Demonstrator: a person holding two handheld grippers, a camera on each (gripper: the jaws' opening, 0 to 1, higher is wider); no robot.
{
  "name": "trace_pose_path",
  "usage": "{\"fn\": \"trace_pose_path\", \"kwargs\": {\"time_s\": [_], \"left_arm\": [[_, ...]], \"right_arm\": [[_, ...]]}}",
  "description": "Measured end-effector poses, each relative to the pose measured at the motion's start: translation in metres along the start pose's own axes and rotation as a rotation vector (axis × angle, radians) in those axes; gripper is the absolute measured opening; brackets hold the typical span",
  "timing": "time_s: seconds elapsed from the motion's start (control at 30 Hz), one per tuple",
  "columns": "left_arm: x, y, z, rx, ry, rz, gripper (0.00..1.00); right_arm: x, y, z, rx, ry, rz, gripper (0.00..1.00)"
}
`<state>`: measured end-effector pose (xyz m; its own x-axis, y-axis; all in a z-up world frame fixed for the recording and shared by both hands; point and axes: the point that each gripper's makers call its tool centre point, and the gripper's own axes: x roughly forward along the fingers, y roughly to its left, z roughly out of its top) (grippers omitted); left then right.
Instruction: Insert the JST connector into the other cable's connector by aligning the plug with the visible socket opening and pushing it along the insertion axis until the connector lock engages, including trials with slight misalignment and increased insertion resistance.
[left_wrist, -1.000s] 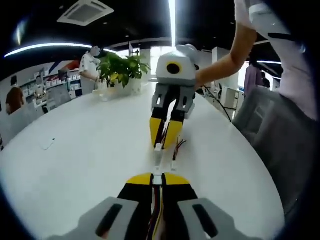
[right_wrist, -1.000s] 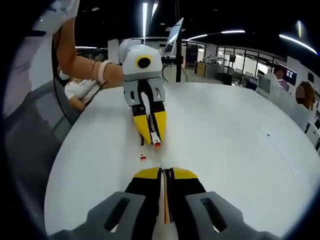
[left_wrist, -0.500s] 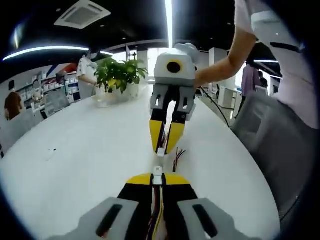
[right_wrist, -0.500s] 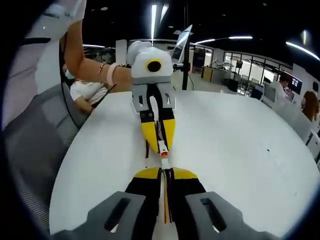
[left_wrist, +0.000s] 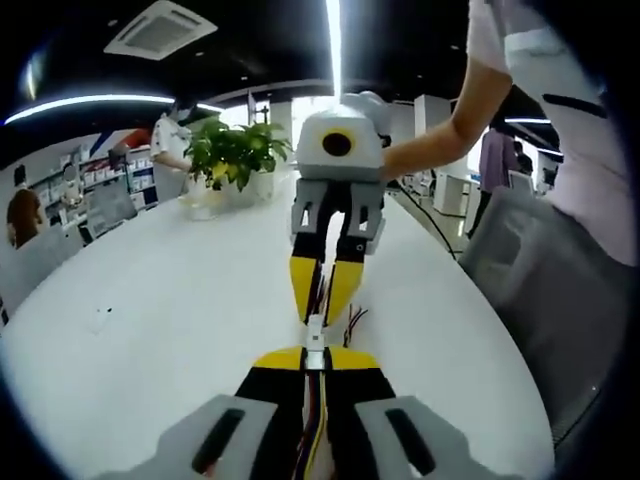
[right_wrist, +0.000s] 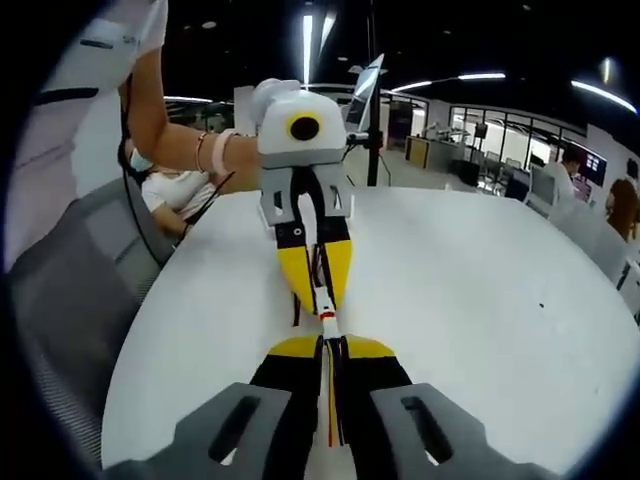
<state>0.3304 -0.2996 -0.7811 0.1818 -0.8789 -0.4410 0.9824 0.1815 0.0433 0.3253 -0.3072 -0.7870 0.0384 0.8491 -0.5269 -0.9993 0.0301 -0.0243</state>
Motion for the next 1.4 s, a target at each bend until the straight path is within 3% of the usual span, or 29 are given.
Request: {"fn": "trace_pose_path", "kwargs": {"time_s": [0.2, 0.57, 0.77, 0.9, 1.4], "left_arm": [[0.000, -0.002, 0.002, 0.010, 0.014, -0.009, 0.00], [0.002, -0.001, -0.001, -0.075, 0.029, -0.024, 0.00], [0.002, -0.003, 0.003, -0.055, 0.015, -0.043, 0.00], [0.001, -0.004, 0.008, -0.068, -0.007, -0.051, 0.00], [0.002, -0.007, 0.018, 0.004, -0.032, -0.056, 0.00]], "right_arm": [[0.001, 0.002, 0.001, -0.015, 0.006, 0.008, 0.04], [0.002, 0.004, 0.003, -0.063, 0.009, 0.012, 0.03], [-0.002, 0.006, 0.006, -0.100, -0.007, 0.024, 0.03], [-0.004, 0.007, 0.011, -0.089, -0.030, 0.034, 0.03], [-0.008, 0.010, 0.016, -0.064, -0.060, 0.052, 0.02]]}}
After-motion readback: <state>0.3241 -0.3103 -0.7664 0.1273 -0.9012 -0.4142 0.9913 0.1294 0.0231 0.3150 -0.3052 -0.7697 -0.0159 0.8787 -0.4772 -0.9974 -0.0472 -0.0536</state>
